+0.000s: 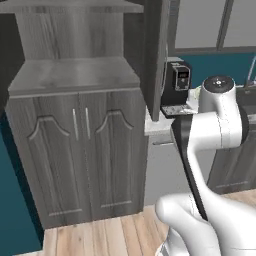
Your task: Pick the cucumbers from the cabinet and place them in one bowl. Pick the kiwi from the sink and place it in the other bowl.
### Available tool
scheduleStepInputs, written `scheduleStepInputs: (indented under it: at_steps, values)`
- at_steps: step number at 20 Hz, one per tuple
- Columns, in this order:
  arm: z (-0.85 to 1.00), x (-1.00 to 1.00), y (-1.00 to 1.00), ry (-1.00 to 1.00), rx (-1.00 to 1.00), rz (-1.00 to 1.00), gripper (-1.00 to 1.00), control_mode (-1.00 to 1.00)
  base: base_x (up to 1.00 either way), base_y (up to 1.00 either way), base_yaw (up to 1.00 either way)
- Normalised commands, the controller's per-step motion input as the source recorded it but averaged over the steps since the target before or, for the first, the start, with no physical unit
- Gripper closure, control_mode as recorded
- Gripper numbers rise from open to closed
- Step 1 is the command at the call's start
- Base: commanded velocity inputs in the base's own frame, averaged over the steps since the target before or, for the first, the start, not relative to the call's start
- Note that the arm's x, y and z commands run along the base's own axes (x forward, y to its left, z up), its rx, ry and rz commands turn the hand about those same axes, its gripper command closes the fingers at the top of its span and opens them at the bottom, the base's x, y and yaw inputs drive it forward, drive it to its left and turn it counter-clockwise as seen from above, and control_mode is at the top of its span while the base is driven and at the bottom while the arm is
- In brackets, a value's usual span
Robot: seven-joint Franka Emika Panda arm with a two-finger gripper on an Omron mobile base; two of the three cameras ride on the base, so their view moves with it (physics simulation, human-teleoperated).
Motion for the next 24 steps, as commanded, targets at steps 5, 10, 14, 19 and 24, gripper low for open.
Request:
scheduleStepInputs:
  at_steps: [5, 10, 14, 19, 24]
  values:
    - [0.0, 0.0, 0.0, 0.0, 0.0, 0.0, 1.0, 1.0, 0.01, -0.95, 0.03]
    - [0.0, 0.0, 0.0, 0.0, 0.0, 0.0, 1.0, 1.0, 0.46, -0.77, 0.04]
    - [0.0, 0.0, 0.0, 0.0, 0.0, 0.0, 1.0, 1.0, 0.8, -0.32, -0.11]
    - [0.0, 0.0, 0.0, 0.0, 0.0, 0.0, 1.0, 1.0, 0.82, -0.2, -0.12]
    - [0.0, 0.0, 0.0, 0.0, 0.0, 0.0, 1.0, 1.0, 0.57, -0.51, -0.01]
